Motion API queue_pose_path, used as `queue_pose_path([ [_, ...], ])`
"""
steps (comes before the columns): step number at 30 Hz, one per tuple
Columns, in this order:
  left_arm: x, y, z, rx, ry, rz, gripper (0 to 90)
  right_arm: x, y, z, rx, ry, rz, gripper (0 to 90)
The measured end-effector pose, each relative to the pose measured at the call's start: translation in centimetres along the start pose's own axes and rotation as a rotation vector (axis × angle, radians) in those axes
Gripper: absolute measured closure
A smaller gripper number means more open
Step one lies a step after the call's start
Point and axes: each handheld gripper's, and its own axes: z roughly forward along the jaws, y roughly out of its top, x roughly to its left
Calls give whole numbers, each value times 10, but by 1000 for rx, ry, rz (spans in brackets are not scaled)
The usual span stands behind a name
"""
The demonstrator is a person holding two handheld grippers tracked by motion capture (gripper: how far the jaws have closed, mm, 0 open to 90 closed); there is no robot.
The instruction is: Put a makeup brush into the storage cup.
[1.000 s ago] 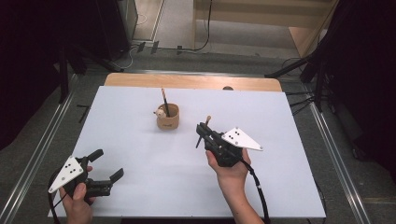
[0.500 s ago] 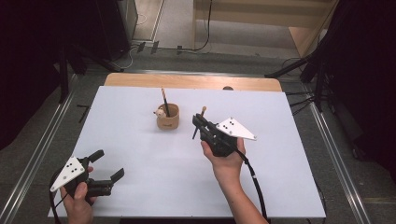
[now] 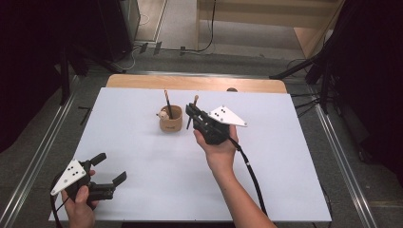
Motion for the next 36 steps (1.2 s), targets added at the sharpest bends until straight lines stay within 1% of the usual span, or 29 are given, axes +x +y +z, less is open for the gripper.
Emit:
queue_pose_path([
  [3, 1, 0, 0, -3, -2, -2, 0, -1, 2, 8, -3, 2, -9, 843],
  [7, 0, 0, -1, -7, -6, 0, 0, -3, 3, 19, -14, 15, -18, 843],
  [11, 0, 0, 0, -7, -10, 2, 0, -5, 2, 29, -30, 18, -7, 843],
  [13, -1, 1, -1, -9, -10, 2, 0, -5, 2, 33, -30, 16, -9, 843],
  [14, -1, 1, -1, -9, -10, 1, 0, -6, 2, 35, -35, 13, -16, 843],
  [15, -1, 1, -1, -10, -12, 1, 0, -6, 2, 37, -38, 19, -10, 843],
  [16, -1, 1, -1, -10, -13, 2, 0, -7, 2, 40, -55, 33, -11, 843],
  [17, -1, 1, -1, -11, -14, 4, 0, -7, 2, 41, -61, 32, -17, 843],
  [18, -1, 1, -1, -11, -15, 6, 0, -7, 3, 43, -58, 29, -24, 843],
  [20, -1, 1, -1, -11, -16, 7, 0, -9, 2, 47, -63, 28, -13, 843],
  [22, -2, 1, 0, -11, -19, 6, 0, -12, 1, 52, -59, 19, -13, 843],
  [25, -3, 1, 1, -10, -24, 7, 0, -16, -2, 58, -56, 21, 11, 843],
  [26, -3, 1, 1, -9, -27, 7, 0, -17, -3, 60, -52, 19, 9, 843],
  [29, -4, 1, 2, -9, -29, 9, 0, -19, -7, 66, -48, 11, -16, 842],
  [32, -5, 1, 2, -10, -30, 7, 0, -20, -12, 71, -51, 28, -2, 843],
  [33, -5, 1, 2, -10, -32, 8, 0, -22, -15, 74, -51, 29, -9, 843],
  [36, -5, 1, 2, -9, -34, 11, 0, -25, -20, 78, -43, 21, -9, 843],
])
